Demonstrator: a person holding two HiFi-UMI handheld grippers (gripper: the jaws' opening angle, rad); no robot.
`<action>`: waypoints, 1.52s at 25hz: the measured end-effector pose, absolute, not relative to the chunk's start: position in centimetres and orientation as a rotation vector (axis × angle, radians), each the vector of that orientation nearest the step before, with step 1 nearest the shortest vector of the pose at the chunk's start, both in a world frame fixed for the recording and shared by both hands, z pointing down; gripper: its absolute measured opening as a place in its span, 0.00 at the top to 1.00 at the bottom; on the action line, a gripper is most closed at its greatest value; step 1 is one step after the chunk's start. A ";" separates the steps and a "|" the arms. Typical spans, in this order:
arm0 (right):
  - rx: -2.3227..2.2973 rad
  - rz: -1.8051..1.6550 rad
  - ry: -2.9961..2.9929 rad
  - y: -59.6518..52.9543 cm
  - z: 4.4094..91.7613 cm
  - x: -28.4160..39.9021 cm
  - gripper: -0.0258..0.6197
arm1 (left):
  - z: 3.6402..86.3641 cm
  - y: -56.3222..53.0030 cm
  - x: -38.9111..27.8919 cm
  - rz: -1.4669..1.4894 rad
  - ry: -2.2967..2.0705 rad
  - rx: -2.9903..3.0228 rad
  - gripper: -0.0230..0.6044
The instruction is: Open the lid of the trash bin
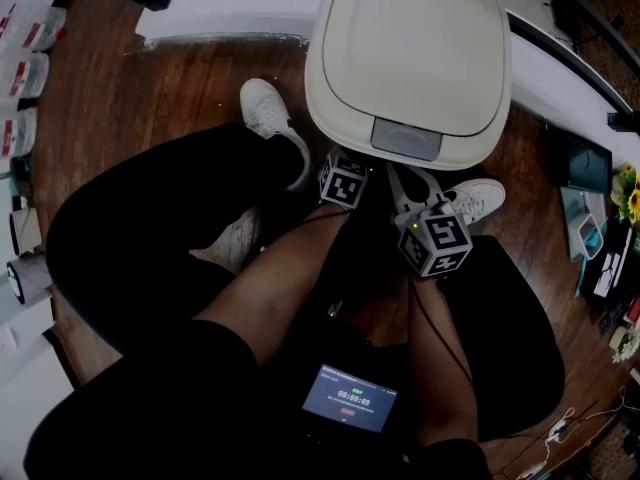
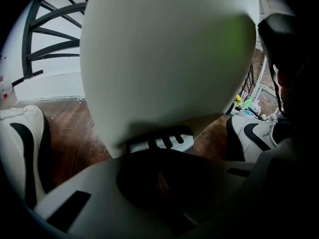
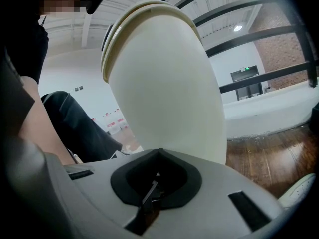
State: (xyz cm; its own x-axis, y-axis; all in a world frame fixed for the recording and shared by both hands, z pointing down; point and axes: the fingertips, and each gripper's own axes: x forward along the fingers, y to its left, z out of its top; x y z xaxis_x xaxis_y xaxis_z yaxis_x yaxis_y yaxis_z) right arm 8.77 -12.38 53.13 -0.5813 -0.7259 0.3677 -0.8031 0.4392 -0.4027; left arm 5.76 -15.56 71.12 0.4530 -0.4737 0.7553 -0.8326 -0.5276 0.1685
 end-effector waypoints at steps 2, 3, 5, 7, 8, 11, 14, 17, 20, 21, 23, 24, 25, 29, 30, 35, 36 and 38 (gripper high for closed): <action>1.365 0.830 -2.542 -12.4 53.1 8.8 0.93 | 70.8 -15.6 5.9 0.901 -1.075 2.175 0.90; 1.367 0.828 -2.542 -12.3 53.1 8.8 0.93 | 70.7 -15.5 6.0 0.903 -1.065 2.174 0.90; 1.366 0.827 -2.543 -12.2 53.1 8.7 0.93 | 70.9 -15.4 5.9 0.917 -1.059 2.172 0.90; 1.364 0.826 -2.543 -12.2 53.0 8.8 0.93 | 71.5 -15.4 5.7 0.932 -1.067 2.171 0.90; 1.365 0.826 -2.542 -12.3 53.0 8.8 0.93 | 71.6 -15.4 5.7 0.934 -1.068 2.172 0.90; 1.373 0.833 -2.537 -12.2 53.1 8.9 0.93 | 70.7 -15.4 6.1 0.918 -1.057 2.179 0.90; 1.373 0.830 -2.528 -12.1 53.3 9.0 0.93 | 70.3 -15.5 6.3 0.906 -1.040 2.185 0.90; 1.374 0.828 -2.525 -12.2 53.3 8.9 0.93 | 70.3 -15.6 6.3 0.911 -1.036 2.171 0.90; 1.376 0.826 -2.524 -12.2 53.3 8.9 0.93 | 70.5 -15.6 6.3 0.917 -1.033 2.156 0.90; 1.376 0.825 -2.523 -12.3 53.3 8.9 0.93 | 70.5 -15.7 6.3 0.919 -1.032 2.155 0.90; 1.378 0.826 -2.522 -12.2 53.4 8.9 0.93 | 70.6 -15.6 6.3 0.920 -1.025 2.154 0.90; 1.378 0.827 -2.521 -12.2 53.4 8.9 0.93 | 70.7 -15.6 6.3 0.923 -1.020 2.151 0.90; 1.380 0.828 -2.521 -12.2 53.4 8.9 0.93 | 70.7 -15.6 6.3 0.926 -1.017 2.149 0.90; 1.387 0.825 -2.521 -12.3 53.4 9.2 0.93 | 71.0 -15.6 6.3 0.931 -1.011 2.132 0.90; 1.392 0.825 -2.520 -12.3 53.3 9.3 0.93 | 71.0 -15.6 6.3 0.934 -1.007 2.133 0.90; 1.405 0.822 -2.518 -12.4 53.3 9.6 0.93 | 71.5 -15.6 6.4 0.958 -0.991 2.140 0.91; 1.405 0.821 -2.518 -12.5 53.3 9.6 0.93 | 71.6 -15.6 6.3 0.959 -0.995 2.136 0.91; 1.408 0.820 -2.518 -12.5 53.3 9.7 0.93 | 71.6 -15.6 6.4 0.953 -1.002 2.136 0.91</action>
